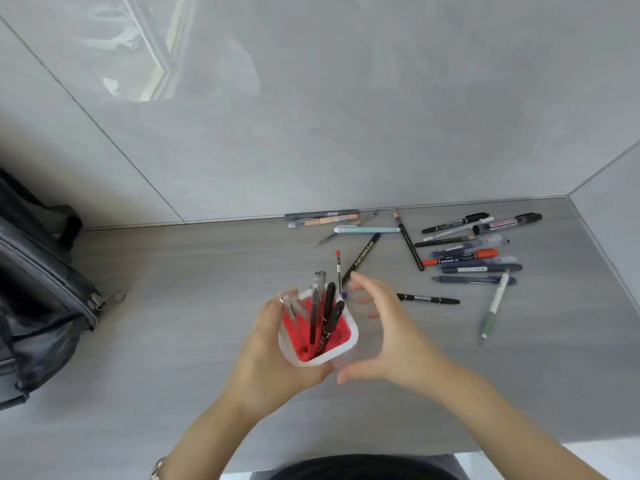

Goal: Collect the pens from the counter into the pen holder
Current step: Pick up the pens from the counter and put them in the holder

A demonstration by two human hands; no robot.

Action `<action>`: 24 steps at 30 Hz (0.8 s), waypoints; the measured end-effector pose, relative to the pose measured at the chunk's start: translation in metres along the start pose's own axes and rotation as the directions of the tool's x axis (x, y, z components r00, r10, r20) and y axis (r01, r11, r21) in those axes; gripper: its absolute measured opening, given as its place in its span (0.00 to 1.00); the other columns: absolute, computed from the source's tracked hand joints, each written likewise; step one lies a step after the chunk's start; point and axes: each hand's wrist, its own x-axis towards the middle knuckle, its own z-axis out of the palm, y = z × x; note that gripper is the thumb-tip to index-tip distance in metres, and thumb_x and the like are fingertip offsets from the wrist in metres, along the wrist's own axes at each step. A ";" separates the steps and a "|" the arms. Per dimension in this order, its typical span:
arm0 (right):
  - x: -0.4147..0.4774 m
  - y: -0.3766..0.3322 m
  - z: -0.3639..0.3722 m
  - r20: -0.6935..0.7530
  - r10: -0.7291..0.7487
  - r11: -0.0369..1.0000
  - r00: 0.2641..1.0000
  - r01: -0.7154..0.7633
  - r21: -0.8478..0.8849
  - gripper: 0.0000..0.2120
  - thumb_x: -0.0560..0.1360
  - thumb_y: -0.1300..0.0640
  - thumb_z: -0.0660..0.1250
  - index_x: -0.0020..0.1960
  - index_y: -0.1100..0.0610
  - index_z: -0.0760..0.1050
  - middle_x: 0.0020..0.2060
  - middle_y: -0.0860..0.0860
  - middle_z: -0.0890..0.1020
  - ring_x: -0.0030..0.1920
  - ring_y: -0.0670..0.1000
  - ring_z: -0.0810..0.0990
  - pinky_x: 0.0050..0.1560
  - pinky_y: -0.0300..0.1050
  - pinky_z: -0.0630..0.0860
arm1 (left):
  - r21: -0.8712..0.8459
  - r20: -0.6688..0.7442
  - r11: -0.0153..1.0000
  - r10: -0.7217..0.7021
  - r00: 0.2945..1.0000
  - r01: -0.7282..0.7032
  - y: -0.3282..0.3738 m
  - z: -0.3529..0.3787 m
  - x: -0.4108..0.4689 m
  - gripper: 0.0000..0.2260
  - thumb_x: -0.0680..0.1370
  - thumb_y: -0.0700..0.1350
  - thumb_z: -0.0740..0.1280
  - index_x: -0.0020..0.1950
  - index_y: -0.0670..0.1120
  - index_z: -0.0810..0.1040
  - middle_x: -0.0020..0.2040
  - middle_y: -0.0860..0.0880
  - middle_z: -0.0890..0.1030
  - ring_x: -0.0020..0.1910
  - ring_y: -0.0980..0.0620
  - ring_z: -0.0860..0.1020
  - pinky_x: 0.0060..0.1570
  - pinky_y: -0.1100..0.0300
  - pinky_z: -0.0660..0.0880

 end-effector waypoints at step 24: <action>-0.045 0.060 -0.033 -0.324 0.206 0.959 0.923 -0.126 0.252 0.34 0.55 0.67 0.82 0.54 0.46 0.73 0.46 0.35 0.83 0.45 0.36 0.83 0.40 0.23 0.74 | 0.836 0.198 0.543 -0.158 0.967 -0.082 -0.053 0.050 0.078 0.11 0.80 0.45 0.55 0.57 0.40 0.66 0.58 0.42 0.70 0.57 0.42 0.70 0.52 0.52 0.69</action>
